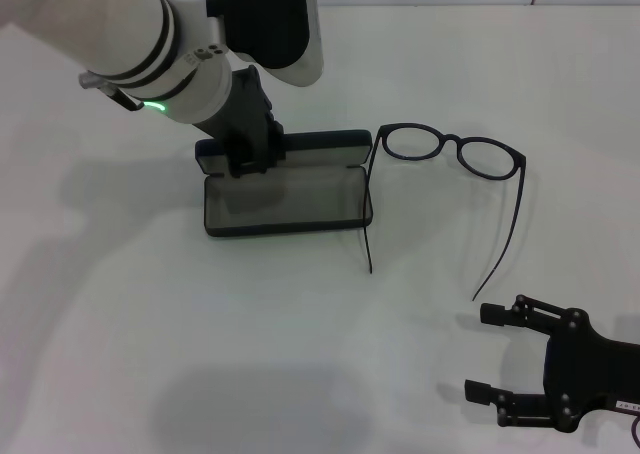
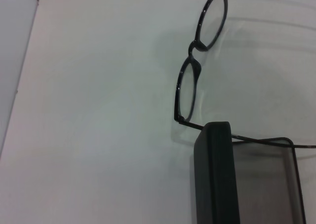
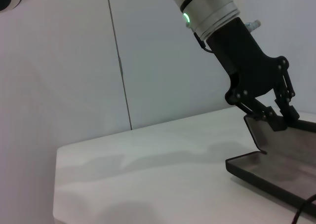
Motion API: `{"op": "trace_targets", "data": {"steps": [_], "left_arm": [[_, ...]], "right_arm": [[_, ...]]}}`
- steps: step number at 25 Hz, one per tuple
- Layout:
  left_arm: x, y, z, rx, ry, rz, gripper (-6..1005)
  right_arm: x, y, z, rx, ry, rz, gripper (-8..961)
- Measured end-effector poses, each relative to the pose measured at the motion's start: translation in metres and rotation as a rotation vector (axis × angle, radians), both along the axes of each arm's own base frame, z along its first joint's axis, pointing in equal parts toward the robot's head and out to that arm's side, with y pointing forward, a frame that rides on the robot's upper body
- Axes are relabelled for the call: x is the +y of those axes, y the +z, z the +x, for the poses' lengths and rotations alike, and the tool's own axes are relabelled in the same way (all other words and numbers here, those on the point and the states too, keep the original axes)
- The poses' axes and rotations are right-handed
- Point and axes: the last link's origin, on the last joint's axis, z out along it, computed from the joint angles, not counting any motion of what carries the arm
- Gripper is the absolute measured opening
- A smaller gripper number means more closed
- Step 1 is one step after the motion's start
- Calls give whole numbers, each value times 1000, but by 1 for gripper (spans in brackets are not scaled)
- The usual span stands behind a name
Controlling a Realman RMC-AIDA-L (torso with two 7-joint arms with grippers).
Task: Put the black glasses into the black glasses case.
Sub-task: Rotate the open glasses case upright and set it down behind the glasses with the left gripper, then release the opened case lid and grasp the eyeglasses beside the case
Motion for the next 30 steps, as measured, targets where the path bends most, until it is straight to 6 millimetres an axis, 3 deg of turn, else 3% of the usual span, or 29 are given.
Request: {"op": "trace_targets", "data": {"steps": [29, 30], "left_arm": [[0, -7, -7, -8, -34, 42, 248], [-1, -6, -7, -9, -34, 43, 282]], "right_arm": [[1, 0, -1, -2, 5, -1, 851], [1, 0, -1, -2, 5, -1, 851]]}}
